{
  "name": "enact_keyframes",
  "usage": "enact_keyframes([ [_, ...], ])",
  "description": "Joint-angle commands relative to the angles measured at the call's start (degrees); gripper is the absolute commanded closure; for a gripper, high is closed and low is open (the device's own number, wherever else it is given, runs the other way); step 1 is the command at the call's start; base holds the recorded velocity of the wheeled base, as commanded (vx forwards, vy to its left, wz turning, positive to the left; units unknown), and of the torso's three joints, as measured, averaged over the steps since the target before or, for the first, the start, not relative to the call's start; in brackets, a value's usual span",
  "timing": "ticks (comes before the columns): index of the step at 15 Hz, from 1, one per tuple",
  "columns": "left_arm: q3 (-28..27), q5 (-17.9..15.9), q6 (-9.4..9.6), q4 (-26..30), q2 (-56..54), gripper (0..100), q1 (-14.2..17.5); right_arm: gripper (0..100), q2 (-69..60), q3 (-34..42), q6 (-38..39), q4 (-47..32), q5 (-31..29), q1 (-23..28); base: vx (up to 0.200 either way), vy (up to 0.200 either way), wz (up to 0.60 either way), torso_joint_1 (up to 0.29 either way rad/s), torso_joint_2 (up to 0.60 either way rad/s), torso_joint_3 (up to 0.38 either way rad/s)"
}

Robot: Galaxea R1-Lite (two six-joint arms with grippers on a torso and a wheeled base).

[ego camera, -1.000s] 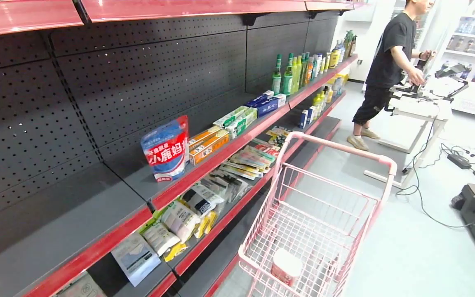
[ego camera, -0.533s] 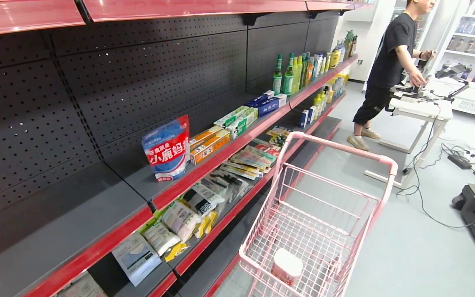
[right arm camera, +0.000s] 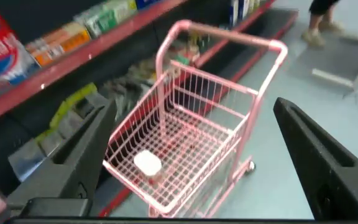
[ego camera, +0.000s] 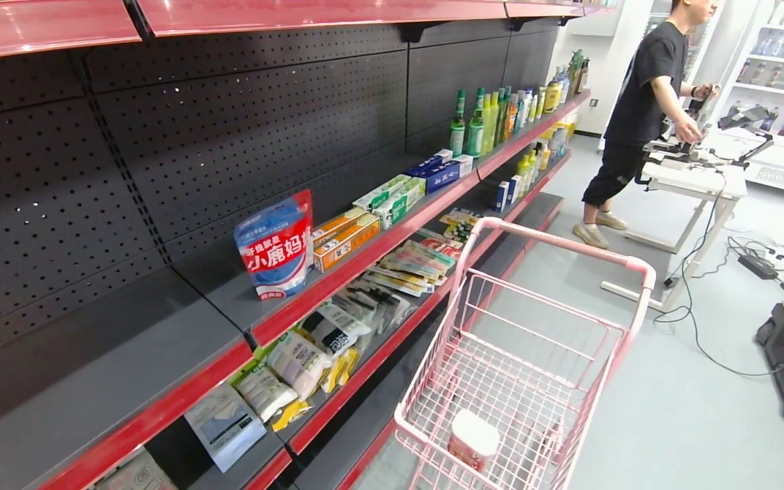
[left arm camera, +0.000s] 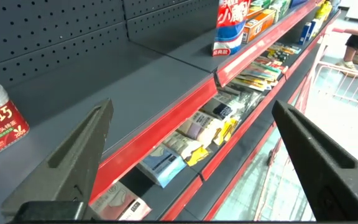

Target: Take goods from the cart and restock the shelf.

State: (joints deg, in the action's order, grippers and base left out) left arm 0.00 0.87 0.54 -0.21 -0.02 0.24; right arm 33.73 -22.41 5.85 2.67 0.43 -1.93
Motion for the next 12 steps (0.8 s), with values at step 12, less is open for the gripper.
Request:
enact_keyframes([
  [12,0.0,0.01,-0.01,-0.06,0.02,0,0.02,0,85.45,-16.79,-28.44,12.89,12.58,-7.57,0.0,0.0,0.0,0.0,0.0,0.0],
])
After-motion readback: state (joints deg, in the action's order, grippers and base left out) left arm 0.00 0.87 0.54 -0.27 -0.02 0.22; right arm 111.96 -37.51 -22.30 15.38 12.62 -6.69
